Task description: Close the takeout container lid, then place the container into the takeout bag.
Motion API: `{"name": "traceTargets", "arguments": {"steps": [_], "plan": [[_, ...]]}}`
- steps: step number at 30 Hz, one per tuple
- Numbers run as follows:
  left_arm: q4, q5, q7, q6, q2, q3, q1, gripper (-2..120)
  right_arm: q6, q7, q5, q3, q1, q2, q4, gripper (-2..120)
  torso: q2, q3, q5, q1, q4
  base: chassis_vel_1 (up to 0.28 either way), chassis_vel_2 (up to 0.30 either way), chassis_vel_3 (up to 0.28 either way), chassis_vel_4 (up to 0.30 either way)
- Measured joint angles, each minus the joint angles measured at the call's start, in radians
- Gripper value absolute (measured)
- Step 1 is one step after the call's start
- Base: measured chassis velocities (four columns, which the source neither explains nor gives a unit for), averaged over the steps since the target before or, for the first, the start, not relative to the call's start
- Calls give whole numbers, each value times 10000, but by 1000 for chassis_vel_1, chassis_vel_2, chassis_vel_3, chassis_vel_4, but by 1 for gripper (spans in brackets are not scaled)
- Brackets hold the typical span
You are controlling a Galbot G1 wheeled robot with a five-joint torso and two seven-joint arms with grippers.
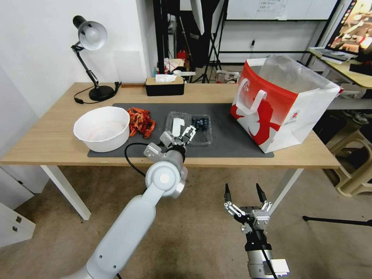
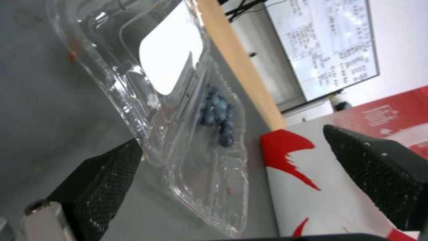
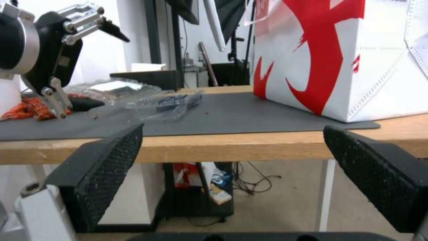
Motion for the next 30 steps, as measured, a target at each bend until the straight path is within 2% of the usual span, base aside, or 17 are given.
{"name": "traceTargets", "arguments": {"steps": [4, 11, 23, 30], "plan": [[-75, 452, 694, -121, 21, 73, 141, 100, 40, -22, -53, -9, -52, 6, 24, 100, 0, 0, 0, 0, -1, 0, 0, 0, 0], [-74, 1218, 1420, -160, 181, 269, 279, 100, 81, -27, -113, -8, -96, 21, 73, 100, 0, 0, 0, 0, 0, 0, 0, 0, 0], [437, 1499, 1452, -98, 257, 354, 260, 100, 134, -25, -188, 19, -175, -2, 124, 100, 0, 0, 0, 0, -1, 0, 0, 0, 0], [557, 2449, 1929, -294, 373, 426, 273, 100, 202, -56, -267, -9, -201, 46, 42, 100, 0, 0, 0, 0, 0, 0, 0, 0, 0]]}}
